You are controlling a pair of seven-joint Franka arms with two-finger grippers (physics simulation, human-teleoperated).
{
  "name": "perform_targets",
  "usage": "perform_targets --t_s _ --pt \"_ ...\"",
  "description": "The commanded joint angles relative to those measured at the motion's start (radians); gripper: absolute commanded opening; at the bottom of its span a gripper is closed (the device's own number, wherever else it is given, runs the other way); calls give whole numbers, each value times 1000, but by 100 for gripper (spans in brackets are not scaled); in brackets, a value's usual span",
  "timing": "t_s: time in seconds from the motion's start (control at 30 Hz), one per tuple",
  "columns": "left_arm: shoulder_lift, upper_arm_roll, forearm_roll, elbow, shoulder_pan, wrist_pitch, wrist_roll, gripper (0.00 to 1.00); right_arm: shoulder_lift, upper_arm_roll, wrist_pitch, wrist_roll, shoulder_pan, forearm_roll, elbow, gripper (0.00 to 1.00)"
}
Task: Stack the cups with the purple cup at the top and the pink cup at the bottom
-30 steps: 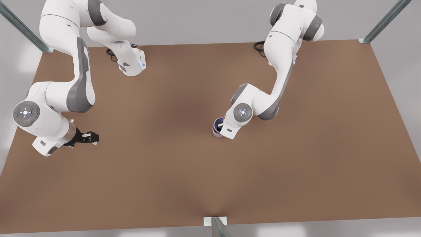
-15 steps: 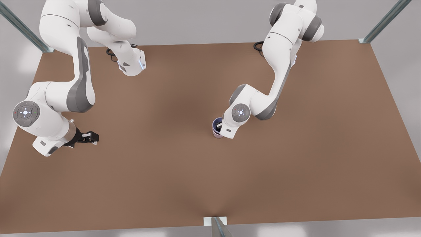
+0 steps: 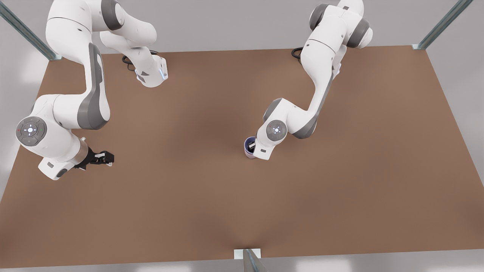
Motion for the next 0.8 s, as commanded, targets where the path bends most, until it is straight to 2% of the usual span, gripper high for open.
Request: perform_targets --t_s 0.0,0.03,0.07,0.63,0.7,0.77 --pt "-1 0 2 -1 0 11 -26 68 -1 0 0 -5 0 0 1 100" --pt "-1 0 4 -4 0 11 -26 87 -1 0 0 -5 0 2 1 100" --pt "-1 0 5 -6 0 12 -25 99 -1 0 0 -5 0 2 1 100" --pt "-49 0 10 -18 0 -37 -23 99 1 0 0 -5 0 0 1 100" --pt "-106 12 11 -3 9 -156 -25 99 1 0 0 -5 2 2 1 100" --pt "-115 17 10 166 110 -423 33 99 1 0 0 -5 2 2 1 100"
